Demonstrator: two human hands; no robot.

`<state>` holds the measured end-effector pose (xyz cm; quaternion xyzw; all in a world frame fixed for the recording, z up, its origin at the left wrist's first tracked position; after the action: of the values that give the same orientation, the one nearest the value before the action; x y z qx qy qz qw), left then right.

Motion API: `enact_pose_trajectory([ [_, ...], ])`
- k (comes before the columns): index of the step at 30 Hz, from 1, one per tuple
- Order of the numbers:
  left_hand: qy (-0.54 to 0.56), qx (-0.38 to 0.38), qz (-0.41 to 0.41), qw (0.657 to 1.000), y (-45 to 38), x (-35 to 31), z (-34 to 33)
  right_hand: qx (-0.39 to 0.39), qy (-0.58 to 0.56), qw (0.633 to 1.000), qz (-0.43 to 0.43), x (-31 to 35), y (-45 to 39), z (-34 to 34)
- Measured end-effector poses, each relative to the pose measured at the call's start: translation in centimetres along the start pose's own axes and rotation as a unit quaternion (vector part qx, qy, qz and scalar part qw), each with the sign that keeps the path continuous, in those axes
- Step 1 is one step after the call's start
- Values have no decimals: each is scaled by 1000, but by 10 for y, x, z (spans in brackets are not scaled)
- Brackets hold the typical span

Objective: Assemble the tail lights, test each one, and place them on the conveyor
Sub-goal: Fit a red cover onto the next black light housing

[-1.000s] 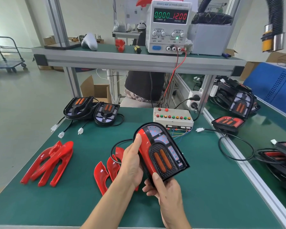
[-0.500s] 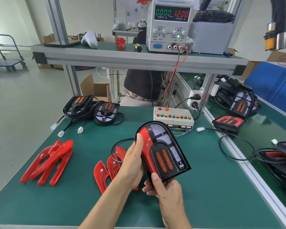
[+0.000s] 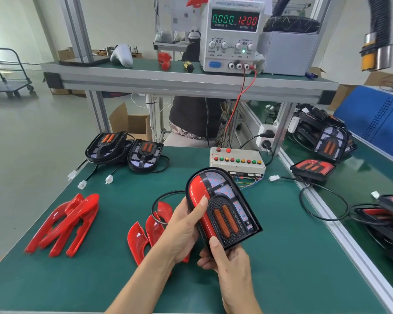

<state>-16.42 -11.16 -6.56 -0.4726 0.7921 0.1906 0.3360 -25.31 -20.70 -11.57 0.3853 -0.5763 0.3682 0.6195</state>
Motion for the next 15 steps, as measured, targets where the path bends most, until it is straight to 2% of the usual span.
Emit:
enact_pose_trajectory([
  [9,-18,-55,-30,998,0,3,0,8,8,1000,5,-3,-1,1],
  [12,-5,-34,-14,999,0,3,-2,4,-6,1000,1,-4,-1,2],
  [15,-28,18,1,999,6,3,-5,4,-28,1000,-5,-4,-2,1],
])
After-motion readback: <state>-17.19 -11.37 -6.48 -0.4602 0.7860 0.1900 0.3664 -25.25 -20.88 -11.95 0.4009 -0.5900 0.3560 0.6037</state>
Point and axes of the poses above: each hand's wrist, its own y-axis away from the middle knuckle, its own z-axis out of the back of the hand, x = y × z, the point moved 5 cm from there along -y, towards the middle knuckle, and after that the axes turned 14 degrees about y, right-handed, at the moved point
